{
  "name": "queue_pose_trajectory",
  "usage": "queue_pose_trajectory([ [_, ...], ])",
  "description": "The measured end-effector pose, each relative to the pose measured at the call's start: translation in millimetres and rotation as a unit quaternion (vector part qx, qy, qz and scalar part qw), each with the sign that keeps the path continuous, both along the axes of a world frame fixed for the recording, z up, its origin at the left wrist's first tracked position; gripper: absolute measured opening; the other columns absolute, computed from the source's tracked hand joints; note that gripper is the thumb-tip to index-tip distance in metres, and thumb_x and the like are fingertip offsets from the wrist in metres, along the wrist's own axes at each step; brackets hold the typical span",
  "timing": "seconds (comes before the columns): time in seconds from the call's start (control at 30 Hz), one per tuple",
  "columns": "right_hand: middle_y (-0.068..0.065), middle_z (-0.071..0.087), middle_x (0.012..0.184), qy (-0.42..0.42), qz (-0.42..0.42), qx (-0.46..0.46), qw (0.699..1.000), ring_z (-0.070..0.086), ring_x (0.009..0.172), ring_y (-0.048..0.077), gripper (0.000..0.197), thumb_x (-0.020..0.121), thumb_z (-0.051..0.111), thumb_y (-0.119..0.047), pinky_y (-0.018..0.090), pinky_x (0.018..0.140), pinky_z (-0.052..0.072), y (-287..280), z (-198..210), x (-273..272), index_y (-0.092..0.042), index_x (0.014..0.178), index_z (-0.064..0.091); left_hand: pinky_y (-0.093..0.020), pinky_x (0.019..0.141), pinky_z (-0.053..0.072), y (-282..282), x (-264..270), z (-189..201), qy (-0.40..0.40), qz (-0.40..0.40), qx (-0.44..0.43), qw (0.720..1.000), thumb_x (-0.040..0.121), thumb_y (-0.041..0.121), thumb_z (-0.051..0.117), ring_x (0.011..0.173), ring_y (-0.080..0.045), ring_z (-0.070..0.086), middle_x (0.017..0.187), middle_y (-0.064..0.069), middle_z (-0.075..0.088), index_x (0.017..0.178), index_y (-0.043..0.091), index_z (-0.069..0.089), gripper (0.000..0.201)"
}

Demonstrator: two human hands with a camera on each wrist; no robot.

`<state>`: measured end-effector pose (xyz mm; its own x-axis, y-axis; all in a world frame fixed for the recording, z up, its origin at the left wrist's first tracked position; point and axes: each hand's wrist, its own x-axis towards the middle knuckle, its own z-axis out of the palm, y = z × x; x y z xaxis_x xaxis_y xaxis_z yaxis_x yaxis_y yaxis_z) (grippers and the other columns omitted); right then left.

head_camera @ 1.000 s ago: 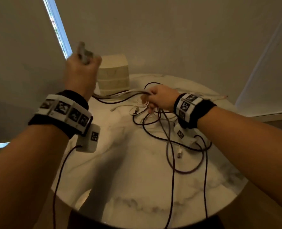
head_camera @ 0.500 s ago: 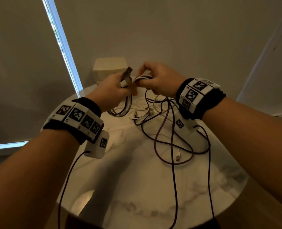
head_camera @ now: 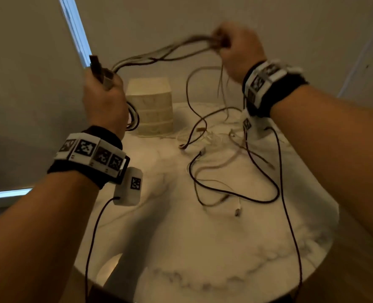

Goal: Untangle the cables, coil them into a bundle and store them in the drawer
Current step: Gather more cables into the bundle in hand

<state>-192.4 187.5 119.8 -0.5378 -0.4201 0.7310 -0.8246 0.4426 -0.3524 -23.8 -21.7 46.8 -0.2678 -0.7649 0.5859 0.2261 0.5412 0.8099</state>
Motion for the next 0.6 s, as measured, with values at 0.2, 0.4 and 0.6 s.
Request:
queue_pose_trajectory([
  [0.2,0.001,0.060,0.088,-0.127,0.025,0.244,0.961,0.054,0.084,0.018,0.015,0.091,0.065,-0.029,0.027,0.072,0.036,3,-33,8,-0.020,0.103,0.068,-0.004,0.069,0.042,-9,1,3,0.061,0.028,0.046,0.997,0.096,0.026,0.055,0.066,0.014,0.056,0.092,0.009,0.059,0.127,0.000,0.059,0.041],
  [0.4,0.005,0.059,0.089,-0.135,-0.127,0.442,0.878,0.060,0.086,0.028,0.027,0.091,0.058,-0.042,0.033,0.071,0.049,28,-109,-13,-0.019,0.097,0.070,-0.003,0.075,0.042,-18,10,5,0.075,0.056,0.091,0.991,0.096,0.019,0.054,0.091,-0.003,0.060,0.103,0.011,0.060,0.134,0.008,0.054,0.039],
  [0.6,0.011,0.073,0.091,-0.286,-0.134,0.181,0.931,0.073,0.072,0.024,0.038,0.103,0.048,-0.036,0.032,0.064,0.059,28,-57,-32,-0.003,0.094,0.067,-0.011,0.067,0.044,-20,10,0,0.044,0.031,0.096,0.994,0.093,0.021,0.054,0.079,-0.005,0.057,0.094,0.007,0.059,0.128,0.004,0.056,0.040],
])
